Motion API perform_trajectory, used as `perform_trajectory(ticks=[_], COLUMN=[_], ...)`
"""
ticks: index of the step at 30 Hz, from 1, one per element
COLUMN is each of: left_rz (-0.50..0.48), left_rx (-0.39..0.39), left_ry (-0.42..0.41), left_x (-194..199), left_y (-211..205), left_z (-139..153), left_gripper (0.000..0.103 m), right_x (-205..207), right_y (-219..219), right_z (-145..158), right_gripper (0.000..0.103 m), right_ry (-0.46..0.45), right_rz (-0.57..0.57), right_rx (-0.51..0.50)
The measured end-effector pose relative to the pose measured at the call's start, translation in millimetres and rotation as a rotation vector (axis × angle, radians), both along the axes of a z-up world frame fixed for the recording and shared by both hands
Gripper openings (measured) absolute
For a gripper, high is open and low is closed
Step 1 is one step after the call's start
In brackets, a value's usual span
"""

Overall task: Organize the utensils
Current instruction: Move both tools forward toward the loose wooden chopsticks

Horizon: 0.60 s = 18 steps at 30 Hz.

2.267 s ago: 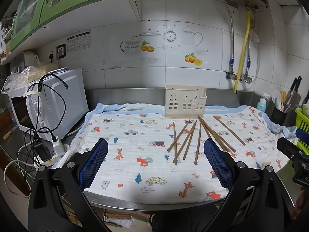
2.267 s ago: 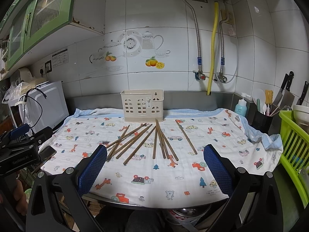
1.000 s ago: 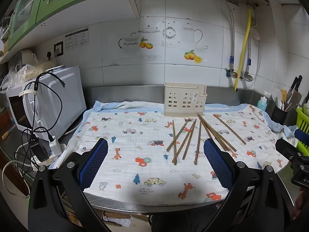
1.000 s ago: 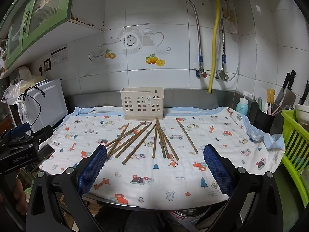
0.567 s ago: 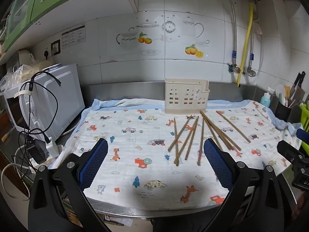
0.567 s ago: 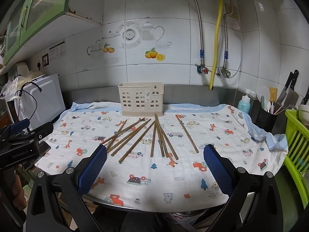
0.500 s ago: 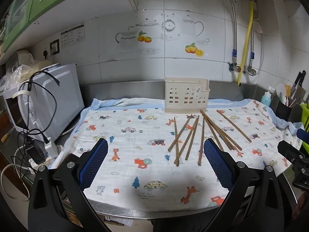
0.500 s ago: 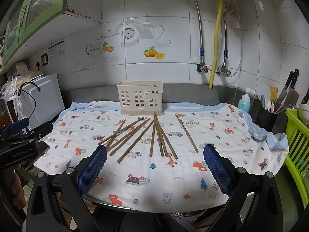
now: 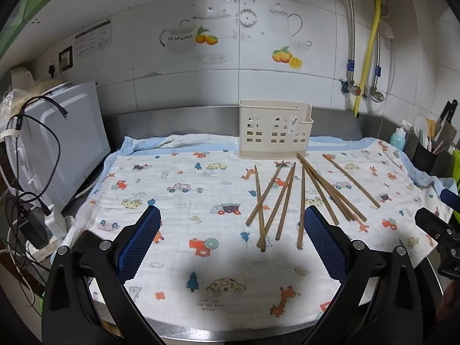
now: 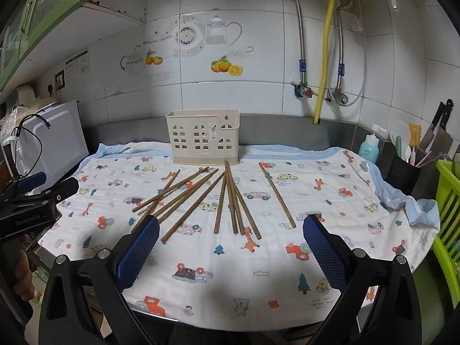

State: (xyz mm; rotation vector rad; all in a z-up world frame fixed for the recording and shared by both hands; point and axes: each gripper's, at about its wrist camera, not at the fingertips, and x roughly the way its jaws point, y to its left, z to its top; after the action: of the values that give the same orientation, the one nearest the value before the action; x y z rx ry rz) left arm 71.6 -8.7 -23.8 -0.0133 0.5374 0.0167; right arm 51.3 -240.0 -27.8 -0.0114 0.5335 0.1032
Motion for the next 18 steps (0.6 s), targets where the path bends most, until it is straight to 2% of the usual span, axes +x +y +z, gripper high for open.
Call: perform_trajectory(ticks=[18], left_rz=[-0.089], left_rx=[-0.009], left_ry=[0.089], left_x=[55], left_y=[-2], left_z=[-32], left_gripper=[0.098], right_x=[50], right_y=[-19], right_z=[-31], right_gripper=[0.097], right_ry=[0.058], right_rz=[0.010], right_rx=[0.005])
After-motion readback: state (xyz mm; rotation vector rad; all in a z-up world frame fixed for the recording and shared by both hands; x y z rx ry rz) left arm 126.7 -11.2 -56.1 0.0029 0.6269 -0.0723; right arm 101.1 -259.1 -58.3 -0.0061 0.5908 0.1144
